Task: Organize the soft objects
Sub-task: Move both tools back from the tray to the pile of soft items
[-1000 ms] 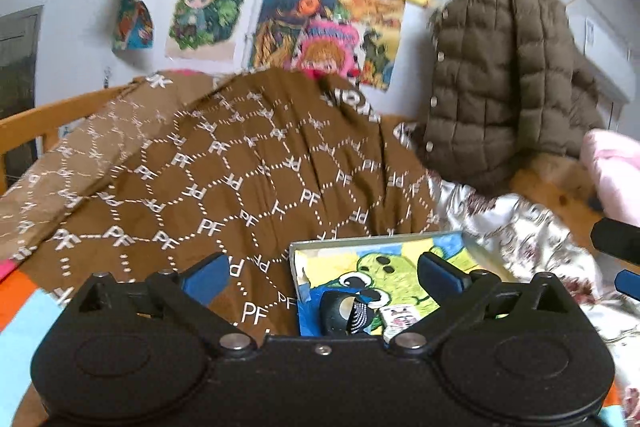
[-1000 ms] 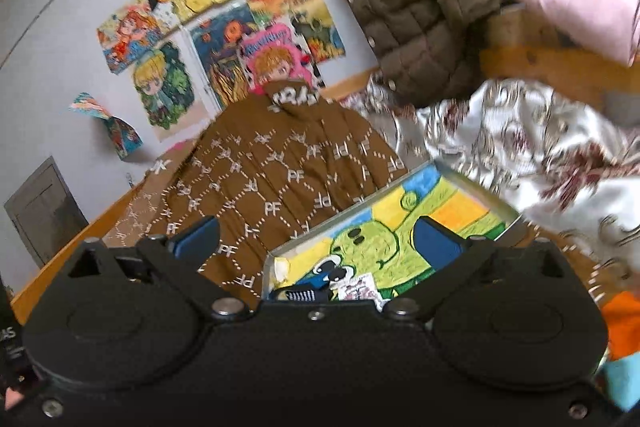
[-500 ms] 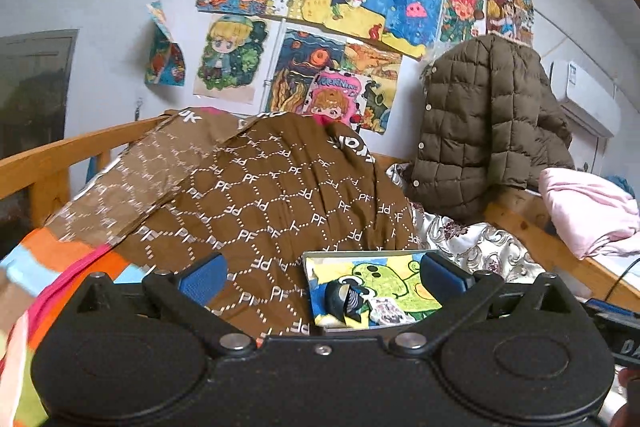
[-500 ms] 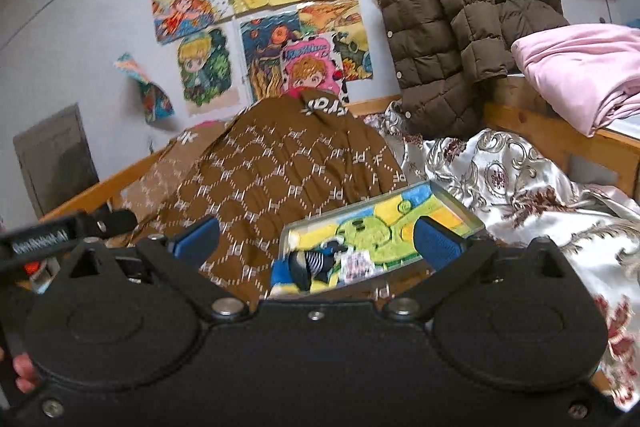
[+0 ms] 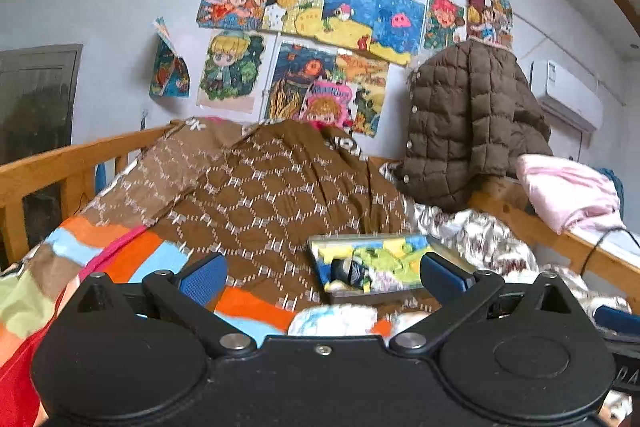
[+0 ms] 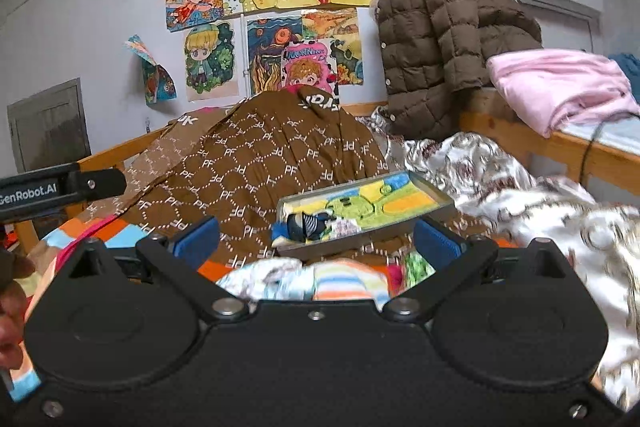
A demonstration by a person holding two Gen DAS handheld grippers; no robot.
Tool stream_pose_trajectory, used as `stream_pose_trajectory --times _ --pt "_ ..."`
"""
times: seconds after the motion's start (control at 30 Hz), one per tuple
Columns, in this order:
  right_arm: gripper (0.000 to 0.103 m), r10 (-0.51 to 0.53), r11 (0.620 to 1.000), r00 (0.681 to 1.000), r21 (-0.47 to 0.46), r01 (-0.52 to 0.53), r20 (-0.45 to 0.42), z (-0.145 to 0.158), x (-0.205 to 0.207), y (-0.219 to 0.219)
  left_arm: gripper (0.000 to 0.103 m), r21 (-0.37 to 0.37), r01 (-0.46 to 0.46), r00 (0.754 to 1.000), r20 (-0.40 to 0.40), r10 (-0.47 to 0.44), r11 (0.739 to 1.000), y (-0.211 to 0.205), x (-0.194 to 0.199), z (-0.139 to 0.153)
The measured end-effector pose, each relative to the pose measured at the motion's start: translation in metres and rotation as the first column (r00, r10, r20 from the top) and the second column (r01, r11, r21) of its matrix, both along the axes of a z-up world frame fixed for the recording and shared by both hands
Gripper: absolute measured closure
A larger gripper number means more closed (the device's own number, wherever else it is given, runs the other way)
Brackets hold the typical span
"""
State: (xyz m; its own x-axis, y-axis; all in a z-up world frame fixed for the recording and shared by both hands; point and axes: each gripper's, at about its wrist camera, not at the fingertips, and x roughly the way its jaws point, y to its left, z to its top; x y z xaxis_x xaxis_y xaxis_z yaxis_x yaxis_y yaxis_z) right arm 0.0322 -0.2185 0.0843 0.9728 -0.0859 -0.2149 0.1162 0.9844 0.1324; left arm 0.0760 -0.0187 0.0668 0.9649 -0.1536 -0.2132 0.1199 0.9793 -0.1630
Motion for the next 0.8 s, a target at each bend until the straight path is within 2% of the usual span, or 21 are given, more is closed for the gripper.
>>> stream_pose_trajectory --times 0.2,0.37,0.57,0.8 --pt "0.000 -0.034 0.999 0.999 0.018 0.034 -0.004 -0.012 -0.019 -0.001 0.001 0.009 -0.009 0.999 -0.037 0.009 1.000 0.013 -0.020 -0.022" --pt "0.000 -0.044 0.998 0.997 0.033 0.045 -0.057 -0.021 -0.024 0.003 0.001 0.047 -0.004 0.997 -0.078 0.008 0.999 0.018 -0.030 -0.042" --pt "0.000 -0.072 0.995 0.990 0.057 0.079 -0.121 -0.032 -0.024 0.002 0.001 0.075 0.030 0.989 -0.148 -0.019 0.997 0.011 -0.025 -0.064" --pt "0.000 -0.067 0.997 0.978 0.026 0.073 -0.195 -0.046 -0.018 0.008 0.001 0.095 0.056 0.969 -0.245 -0.031 0.994 0.006 -0.015 -0.088"
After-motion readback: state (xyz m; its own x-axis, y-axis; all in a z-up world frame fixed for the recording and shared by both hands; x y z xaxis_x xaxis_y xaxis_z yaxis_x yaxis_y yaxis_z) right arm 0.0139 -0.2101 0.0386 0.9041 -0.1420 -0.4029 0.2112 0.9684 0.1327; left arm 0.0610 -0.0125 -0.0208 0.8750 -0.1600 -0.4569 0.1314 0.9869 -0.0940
